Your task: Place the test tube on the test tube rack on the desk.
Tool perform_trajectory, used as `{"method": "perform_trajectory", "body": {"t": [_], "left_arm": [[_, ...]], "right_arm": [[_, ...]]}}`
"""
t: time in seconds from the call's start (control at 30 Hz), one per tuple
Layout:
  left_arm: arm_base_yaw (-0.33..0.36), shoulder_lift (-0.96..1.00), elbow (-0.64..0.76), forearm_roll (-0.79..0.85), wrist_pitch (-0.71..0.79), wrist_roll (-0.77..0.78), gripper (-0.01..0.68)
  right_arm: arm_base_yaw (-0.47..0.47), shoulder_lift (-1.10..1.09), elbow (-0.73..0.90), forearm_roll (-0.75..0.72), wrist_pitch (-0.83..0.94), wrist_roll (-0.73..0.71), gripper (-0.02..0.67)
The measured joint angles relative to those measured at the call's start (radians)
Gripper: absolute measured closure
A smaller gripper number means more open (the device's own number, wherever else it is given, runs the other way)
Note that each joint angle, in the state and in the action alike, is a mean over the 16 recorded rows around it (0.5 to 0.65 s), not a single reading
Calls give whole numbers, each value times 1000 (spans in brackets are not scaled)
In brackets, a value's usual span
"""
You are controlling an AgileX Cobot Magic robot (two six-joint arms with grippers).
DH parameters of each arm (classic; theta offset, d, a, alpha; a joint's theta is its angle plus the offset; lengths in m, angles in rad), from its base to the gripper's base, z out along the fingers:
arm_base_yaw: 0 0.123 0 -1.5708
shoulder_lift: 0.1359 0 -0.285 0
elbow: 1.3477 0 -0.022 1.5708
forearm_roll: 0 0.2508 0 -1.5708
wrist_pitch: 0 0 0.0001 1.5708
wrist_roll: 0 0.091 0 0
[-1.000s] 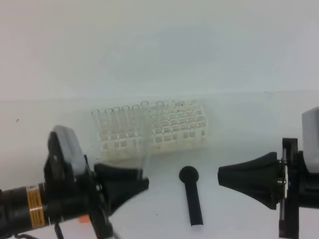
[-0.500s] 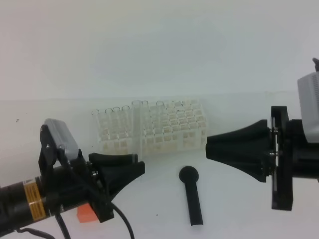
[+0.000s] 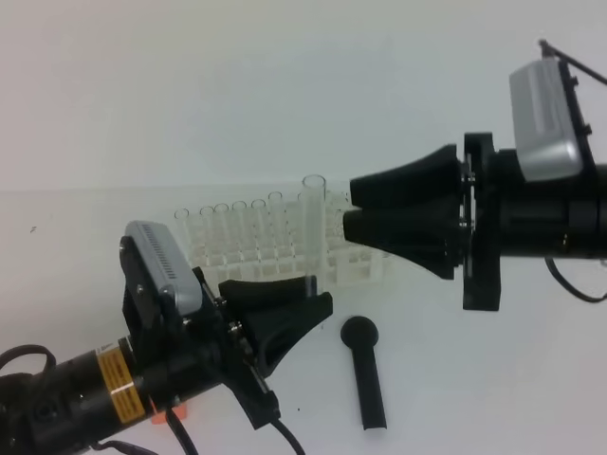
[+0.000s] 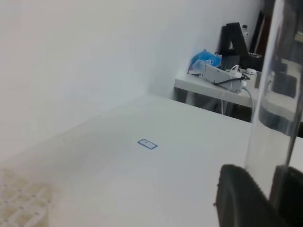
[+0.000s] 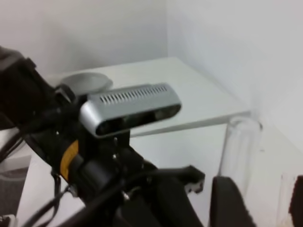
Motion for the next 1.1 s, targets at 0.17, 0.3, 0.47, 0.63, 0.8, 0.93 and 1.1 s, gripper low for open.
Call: {"method": "perform_trajectory", "body": {"t": [0.17,0.3,0.47,0.63,0.8,0.93,1.1], "left_arm": [[-10,0,0,-35,7,7,561],[-10,0,0,-43,8,5,561],[-10,0,0,-49,8,-3,561],[-10,0,0,-55,8,-12,561],[-10,0,0,-56,8,-18,561],[-10,0,0,-57,8,-22,561],[-10,0,0,-60,8,-22,561]], "right_arm": [[2,17,-50,0,33,12,352],[2,20,-68,0,53,23,342],[2,20,-75,0,60,34,319],[2,21,-75,0,50,39,294],[2,33,-84,0,41,47,276],[3,55,-101,0,44,58,271],[10,91,-135,0,58,74,270]]}}
